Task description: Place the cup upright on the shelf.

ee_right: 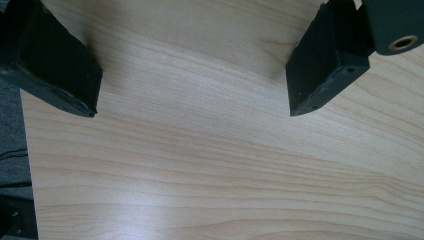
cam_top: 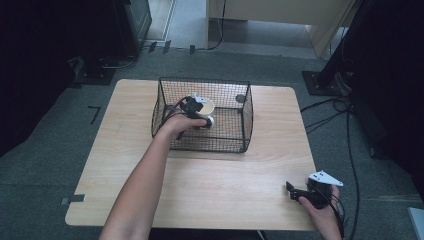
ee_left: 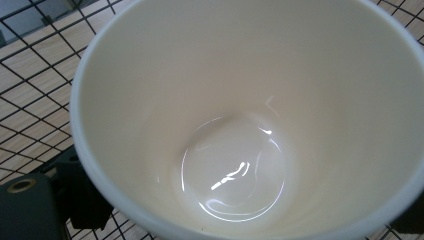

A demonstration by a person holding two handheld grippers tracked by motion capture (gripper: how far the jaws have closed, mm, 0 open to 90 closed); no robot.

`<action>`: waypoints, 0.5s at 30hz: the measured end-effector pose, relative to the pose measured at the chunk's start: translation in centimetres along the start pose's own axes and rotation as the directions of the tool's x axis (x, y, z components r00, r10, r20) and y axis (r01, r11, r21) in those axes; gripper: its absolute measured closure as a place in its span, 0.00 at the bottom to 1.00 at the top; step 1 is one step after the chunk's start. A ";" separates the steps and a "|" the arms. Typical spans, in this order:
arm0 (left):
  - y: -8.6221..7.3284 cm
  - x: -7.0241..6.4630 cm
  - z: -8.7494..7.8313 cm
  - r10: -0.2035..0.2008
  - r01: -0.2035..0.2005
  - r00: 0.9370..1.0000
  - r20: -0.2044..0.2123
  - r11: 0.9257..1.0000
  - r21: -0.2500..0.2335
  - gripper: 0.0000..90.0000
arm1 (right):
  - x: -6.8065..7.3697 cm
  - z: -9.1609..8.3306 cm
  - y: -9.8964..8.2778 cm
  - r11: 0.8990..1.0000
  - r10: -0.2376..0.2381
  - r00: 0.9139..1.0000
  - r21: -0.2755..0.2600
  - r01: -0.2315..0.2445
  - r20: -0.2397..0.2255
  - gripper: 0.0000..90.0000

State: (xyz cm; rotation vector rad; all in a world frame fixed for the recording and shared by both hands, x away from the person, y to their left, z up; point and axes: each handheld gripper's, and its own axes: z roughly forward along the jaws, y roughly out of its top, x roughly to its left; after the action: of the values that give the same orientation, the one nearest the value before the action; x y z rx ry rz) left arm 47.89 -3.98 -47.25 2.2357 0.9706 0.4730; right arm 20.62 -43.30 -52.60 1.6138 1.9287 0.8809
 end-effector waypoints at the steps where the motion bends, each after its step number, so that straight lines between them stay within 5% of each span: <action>1: 0.0 0.0 -0.1 -0.001 0.001 1.000 -0.007 1.000 0.012 0.05 | 0.0 0.0 0.0 1.000 -0.001 1.000 0.000 0.001 0.000 0.09; 8: 0.0 0.3 -0.6 0.003 -0.002 1.000 -0.019 0.998 0.068 0.00 | 0.0 0.0 0.0 1.000 -0.002 1.000 0.000 0.002 0.000 0.09; 15: 0.2 0.5 -1.5 -0.017 0.019 0.999 -0.028 0.997 0.069 0.00 | 0.0 0.0 0.0 1.000 -0.002 1.000 0.000 0.002 0.000 0.09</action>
State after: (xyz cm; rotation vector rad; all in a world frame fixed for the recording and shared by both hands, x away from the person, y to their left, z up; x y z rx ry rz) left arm 47.50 -3.07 -45.95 2.2862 1.0345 0.4694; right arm 20.63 -43.29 -52.60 1.6120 1.9292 0.8801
